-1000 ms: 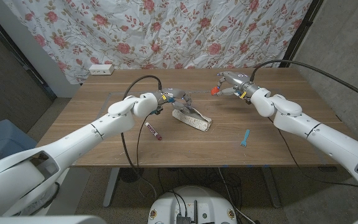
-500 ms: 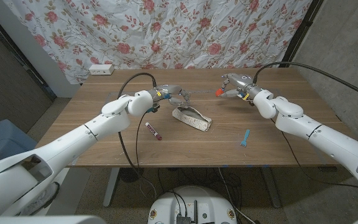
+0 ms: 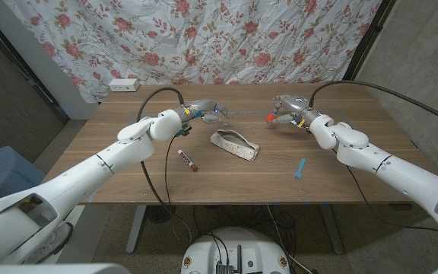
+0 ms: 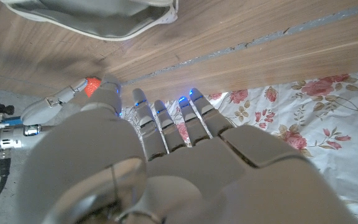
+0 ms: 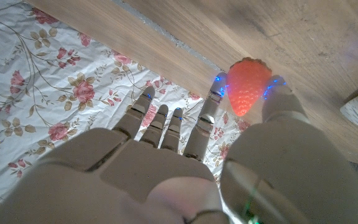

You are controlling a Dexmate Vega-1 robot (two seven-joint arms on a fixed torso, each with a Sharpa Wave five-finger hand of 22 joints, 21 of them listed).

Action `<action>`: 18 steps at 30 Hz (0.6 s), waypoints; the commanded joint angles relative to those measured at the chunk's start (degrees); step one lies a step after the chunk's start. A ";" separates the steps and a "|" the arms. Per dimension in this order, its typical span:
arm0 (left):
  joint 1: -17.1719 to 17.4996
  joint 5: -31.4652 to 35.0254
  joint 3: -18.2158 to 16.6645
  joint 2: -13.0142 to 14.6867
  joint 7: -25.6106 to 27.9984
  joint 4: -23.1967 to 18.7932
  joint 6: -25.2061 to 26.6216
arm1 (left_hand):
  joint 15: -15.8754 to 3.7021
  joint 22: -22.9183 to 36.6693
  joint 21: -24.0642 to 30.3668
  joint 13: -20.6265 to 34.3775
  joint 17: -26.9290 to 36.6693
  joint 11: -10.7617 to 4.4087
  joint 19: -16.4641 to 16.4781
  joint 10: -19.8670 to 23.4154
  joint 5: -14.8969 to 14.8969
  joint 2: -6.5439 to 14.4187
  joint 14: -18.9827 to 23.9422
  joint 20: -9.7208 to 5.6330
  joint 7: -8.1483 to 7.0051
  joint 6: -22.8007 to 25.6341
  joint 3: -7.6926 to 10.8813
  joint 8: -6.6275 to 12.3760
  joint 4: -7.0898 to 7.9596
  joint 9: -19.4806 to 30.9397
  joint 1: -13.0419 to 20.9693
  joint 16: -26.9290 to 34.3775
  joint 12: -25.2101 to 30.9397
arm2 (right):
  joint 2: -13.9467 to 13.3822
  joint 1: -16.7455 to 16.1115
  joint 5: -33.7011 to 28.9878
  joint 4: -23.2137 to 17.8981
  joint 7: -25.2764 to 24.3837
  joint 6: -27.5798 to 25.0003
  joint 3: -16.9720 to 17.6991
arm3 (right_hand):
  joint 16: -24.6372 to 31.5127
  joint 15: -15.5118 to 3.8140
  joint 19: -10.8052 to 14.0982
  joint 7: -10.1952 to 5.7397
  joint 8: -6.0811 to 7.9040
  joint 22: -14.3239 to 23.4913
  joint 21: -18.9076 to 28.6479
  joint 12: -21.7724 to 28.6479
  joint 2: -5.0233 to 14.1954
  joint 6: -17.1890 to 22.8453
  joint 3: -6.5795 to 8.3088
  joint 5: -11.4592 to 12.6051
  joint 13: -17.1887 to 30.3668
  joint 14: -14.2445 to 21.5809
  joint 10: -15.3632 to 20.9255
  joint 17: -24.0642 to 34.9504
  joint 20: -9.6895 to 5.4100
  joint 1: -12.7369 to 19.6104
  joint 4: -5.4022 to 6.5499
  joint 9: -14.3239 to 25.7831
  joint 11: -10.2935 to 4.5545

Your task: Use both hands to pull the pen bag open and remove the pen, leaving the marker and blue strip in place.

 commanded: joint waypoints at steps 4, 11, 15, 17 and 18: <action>3.64 -5.44 -3.35 0.51 5.30 -0.44 1.37 | -3.55 0.17 -0.30 0.26 0.18 0.27 -0.65 -0.62 0.01 0.38 -0.82 0.15 -0.04 -0.71 0.23 -0.02 0.53 0.21 -0.92 -0.22 0.06 | 0.70 0.36 -1.48 2.41 -2.05 -0.25 -1.77 | 0.48 -0.32 0.26 -0.09 0.02 0.17 -0.10 -0.01 0.52 -0.78 -0.36 0.56 0.22 0.67 0.69 0.27 0.02 -0.21 0.14 0.07 -0.12; 5.94 -9.20 -5.54 0.51 8.87 0.05 1.26 | -3.41 0.17 -0.34 0.26 0.16 0.65 -1.08 -1.04 0.03 0.67 -1.22 0.21 0.32 -1.11 0.35 0.06 0.57 0.20 -1.39 -0.21 0.09 | 1.18 0.49 -1.57 3.34 -1.73 -0.74 -2.55 | 0.53 -0.47 0.34 -0.11 -0.11 0.17 -0.07 -0.09 0.63 -1.24 -0.38 0.60 0.23 0.74 0.61 0.33 -0.03 -0.11 0.11 0.08 -0.23; 7.39 -11.50 -7.03 0.51 10.97 0.01 1.81 | -3.41 0.17 -0.31 0.26 0.15 0.68 -1.14 -1.20 0.03 0.71 -1.34 0.16 0.31 -1.39 0.36 0.04 0.57 0.19 -1.59 -0.20 0.11 | 1.56 0.66 -1.45 4.07 -1.86 -0.74 -2.96 | 0.57 -0.54 0.44 -0.13 -0.17 0.16 -0.03 -0.11 0.73 -1.47 -0.37 0.63 0.24 0.82 0.63 0.35 -0.10 0.02 0.07 0.08 -0.23; 8.17 -12.72 -7.79 0.46 12.13 0.11 1.75 | -3.40 0.17 -0.29 0.26 0.14 0.79 -1.15 -1.33 0.03 0.75 -1.43 0.16 0.34 -1.52 0.38 0.05 0.57 0.19 -1.70 -0.20 0.11 | 1.76 0.71 -1.38 4.33 -1.87 -0.92 -3.11 | 0.58 -0.64 0.49 -0.13 -0.25 0.16 -0.02 -0.13 0.77 -1.68 -0.36 0.65 0.24 0.82 0.63 0.37 -0.11 0.09 0.04 0.07 -0.33; 8.51 -13.34 -8.13 0.49 12.58 0.16 1.67 | -3.37 0.17 -0.28 0.26 0.14 0.80 -1.15 -1.34 0.03 0.77 -1.45 0.17 0.40 -1.51 0.39 0.07 0.57 0.19 -1.73 -0.20 0.12 | 1.76 0.82 -1.32 4.52 -1.79 -0.71 -3.25 | 0.59 -0.65 0.50 -0.13 -0.27 0.16 -0.02 -0.14 0.79 -1.74 -0.36 0.66 0.24 0.84 0.62 0.37 -0.12 0.13 0.03 0.07 -0.33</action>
